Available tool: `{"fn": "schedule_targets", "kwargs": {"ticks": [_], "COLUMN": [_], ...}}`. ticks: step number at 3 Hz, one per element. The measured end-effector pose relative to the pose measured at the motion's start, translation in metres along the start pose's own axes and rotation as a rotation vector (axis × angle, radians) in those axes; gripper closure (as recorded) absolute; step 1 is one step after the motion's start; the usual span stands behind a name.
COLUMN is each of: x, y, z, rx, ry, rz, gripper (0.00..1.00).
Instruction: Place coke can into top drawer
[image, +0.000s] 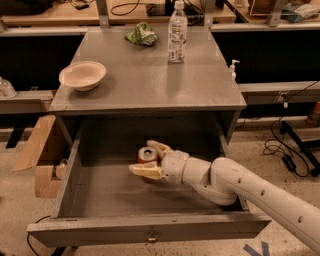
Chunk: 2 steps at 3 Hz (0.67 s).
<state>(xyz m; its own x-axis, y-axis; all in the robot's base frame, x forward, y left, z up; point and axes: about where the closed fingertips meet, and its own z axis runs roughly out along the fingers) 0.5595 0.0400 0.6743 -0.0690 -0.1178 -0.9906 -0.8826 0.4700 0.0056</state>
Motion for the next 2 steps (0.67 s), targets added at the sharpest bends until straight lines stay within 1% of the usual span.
{"fn": "schedule_targets", "kwargs": {"ticks": [1,2], "x": [-0.0003,-0.0003], "y": [0.0007,0.0007], "z": [0.0007,0.0007], "rx": [-0.002,-0.002], "ry": [0.000,0.000], "rz": [0.000,0.000], "gripper": [0.00,0.00]}}
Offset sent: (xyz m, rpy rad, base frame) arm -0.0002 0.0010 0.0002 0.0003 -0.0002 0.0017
